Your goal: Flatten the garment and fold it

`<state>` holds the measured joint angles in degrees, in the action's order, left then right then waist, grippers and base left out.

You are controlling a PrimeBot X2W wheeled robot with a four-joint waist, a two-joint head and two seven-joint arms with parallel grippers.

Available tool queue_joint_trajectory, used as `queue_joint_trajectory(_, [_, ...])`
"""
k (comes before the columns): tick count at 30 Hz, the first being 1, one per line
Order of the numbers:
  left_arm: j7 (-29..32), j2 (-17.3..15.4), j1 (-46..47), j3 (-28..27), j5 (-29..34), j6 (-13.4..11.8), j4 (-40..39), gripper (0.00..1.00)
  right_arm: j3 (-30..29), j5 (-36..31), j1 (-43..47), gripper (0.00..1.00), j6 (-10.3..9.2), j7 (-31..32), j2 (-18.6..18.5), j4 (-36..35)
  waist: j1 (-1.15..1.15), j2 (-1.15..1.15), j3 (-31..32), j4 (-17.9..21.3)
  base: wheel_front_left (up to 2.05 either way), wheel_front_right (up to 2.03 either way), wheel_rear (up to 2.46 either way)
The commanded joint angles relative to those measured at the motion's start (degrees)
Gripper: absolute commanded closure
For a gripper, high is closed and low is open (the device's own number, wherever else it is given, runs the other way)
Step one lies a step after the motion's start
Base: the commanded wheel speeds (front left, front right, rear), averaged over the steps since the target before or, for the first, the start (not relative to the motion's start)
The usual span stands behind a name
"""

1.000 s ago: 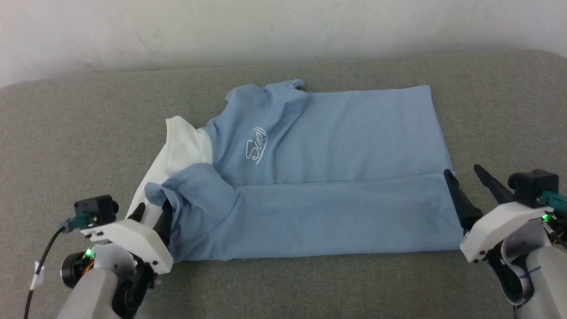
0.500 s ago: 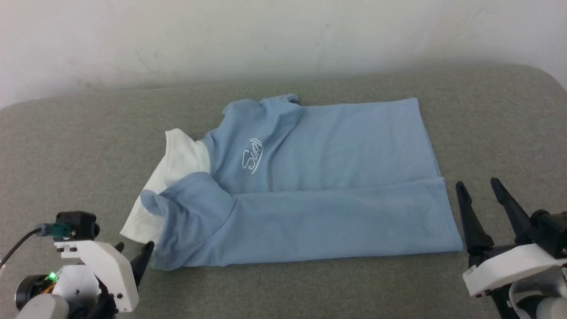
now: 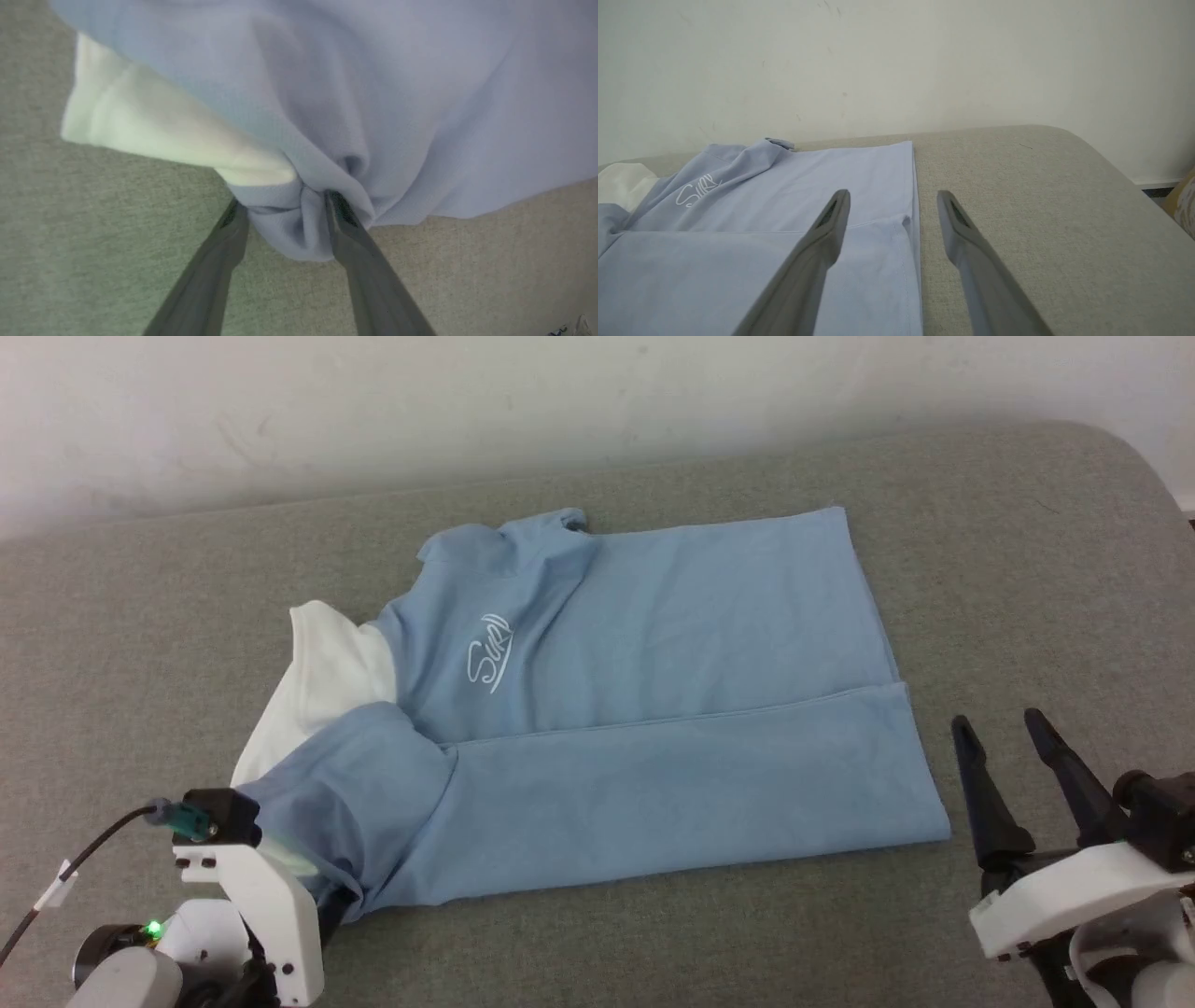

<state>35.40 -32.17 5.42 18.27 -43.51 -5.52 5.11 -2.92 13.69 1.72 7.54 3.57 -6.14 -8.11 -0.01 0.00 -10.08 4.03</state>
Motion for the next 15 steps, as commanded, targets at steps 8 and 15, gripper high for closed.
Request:
queue_joint_trajectory(8, [1.5,3.2,-0.6,1.8,-2.6,1.5,3.5,1.00,-2.2,2.5,-1.7,0.00,-0.05,9.6,-2.5,4.4,0.01,0.00,-1.0,-0.4,0.00,0.00,0.00])
queue_joint_trajectory(15, [0.6,3.6,-0.3,0.4,-4.2,1.6,3.7,1.00,1.9,7.8,-8.3,0.00,-0.05,18.8,-7.2,15.9,0.01,0.00,-1.7,-1.8,0.00,0.00,0.00])
